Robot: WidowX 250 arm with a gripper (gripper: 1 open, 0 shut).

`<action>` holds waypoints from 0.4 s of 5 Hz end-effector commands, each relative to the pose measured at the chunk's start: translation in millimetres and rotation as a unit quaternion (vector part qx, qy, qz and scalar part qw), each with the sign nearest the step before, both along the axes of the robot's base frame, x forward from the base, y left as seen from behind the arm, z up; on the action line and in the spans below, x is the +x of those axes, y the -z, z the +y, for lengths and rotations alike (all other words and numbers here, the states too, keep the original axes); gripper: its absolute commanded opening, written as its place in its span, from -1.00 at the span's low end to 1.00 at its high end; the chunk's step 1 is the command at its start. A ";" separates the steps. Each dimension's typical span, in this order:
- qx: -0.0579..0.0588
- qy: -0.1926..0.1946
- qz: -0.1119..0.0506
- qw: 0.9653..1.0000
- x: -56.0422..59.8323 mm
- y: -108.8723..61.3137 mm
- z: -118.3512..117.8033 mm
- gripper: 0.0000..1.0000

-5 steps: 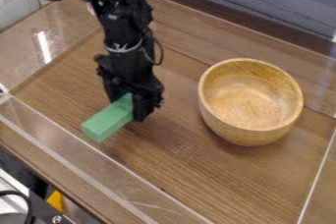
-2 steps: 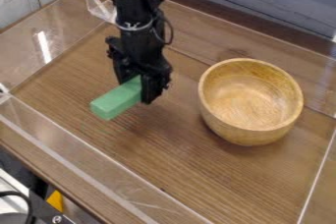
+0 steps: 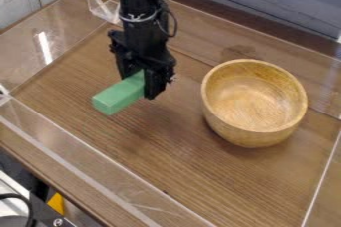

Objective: Remove the green block from inside the brown bowl and put it on the table

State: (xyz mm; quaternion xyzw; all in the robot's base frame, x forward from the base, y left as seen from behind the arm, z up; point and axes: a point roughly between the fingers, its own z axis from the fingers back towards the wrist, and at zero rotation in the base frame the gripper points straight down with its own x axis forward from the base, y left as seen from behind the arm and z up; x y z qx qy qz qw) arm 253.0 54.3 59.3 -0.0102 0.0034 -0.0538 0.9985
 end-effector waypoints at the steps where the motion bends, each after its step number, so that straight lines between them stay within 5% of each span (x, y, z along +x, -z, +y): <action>1: 0.008 -0.006 -0.026 1.000 8.5 -14.2 16.0 -1.00; 2: 0.008 -0.014 -0.022 1.000 4.2 -11.6 18.2 -1.00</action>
